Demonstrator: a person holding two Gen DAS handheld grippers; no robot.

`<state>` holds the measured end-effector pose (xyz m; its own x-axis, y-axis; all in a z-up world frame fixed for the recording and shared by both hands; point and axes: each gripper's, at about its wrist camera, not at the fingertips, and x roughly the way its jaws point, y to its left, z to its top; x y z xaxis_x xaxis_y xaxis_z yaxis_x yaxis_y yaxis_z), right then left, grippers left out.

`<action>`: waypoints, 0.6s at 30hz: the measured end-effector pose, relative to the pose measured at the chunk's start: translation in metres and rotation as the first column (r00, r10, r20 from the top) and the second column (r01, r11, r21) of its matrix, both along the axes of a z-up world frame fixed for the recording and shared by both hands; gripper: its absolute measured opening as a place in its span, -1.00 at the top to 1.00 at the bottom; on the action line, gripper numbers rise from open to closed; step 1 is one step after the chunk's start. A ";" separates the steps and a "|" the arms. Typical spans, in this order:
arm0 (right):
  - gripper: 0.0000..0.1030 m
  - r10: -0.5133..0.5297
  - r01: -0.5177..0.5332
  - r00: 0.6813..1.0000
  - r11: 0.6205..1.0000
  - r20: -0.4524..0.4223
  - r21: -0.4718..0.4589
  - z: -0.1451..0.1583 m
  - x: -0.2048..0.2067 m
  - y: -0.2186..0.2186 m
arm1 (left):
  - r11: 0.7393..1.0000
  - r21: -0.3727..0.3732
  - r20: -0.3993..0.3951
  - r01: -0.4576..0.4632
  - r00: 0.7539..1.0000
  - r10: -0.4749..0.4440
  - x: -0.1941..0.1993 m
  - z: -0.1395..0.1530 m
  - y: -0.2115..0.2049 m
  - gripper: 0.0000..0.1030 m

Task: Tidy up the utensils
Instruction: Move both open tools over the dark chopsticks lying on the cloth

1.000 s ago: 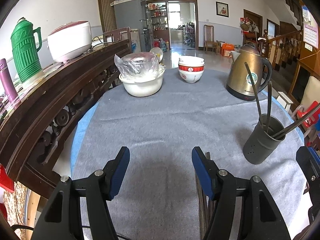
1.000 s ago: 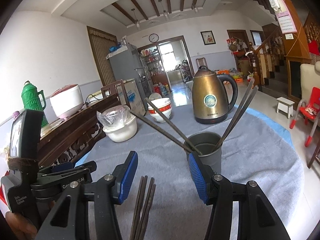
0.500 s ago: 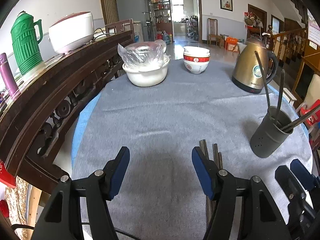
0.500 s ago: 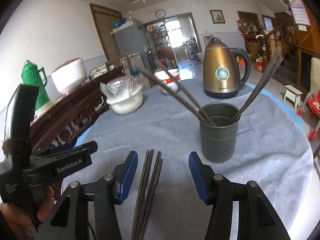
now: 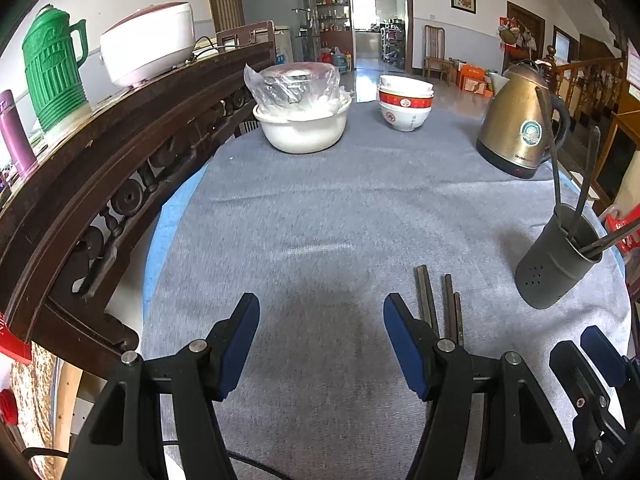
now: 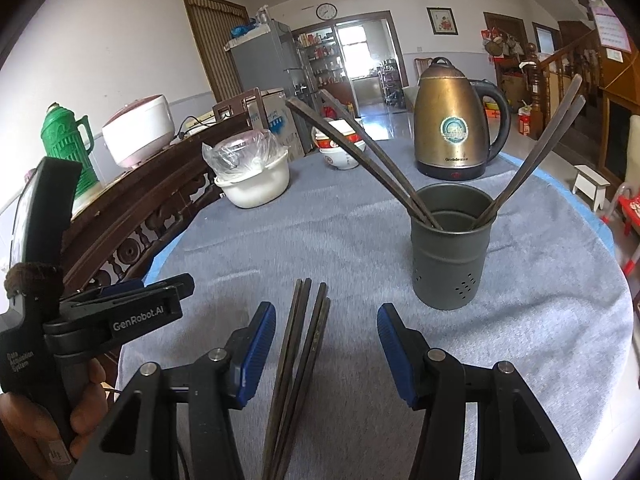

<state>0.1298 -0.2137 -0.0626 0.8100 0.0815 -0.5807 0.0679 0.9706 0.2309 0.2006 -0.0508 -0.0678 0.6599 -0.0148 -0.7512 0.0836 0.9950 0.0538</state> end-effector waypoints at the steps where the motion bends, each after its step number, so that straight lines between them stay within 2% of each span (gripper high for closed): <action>1: -0.11 0.002 -0.002 1.000 1.000 -0.003 -0.002 -0.001 0.001 0.001 | 1.000 -0.001 -0.002 -0.002 1.000 0.002 0.001 0.000 0.001 -0.27; 18: -0.11 0.013 -0.013 0.999 1.000 -0.038 -0.008 -0.010 0.009 0.007 | 1.000 -0.016 -0.037 -0.026 0.999 0.025 0.009 -0.011 0.011 -0.27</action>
<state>0.1393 -0.2068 -0.0724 0.7862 0.0868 -0.6118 0.0638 0.9734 0.2201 0.2099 -0.0396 -0.0787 0.6324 -0.0109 -0.7746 0.0598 0.9976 0.0348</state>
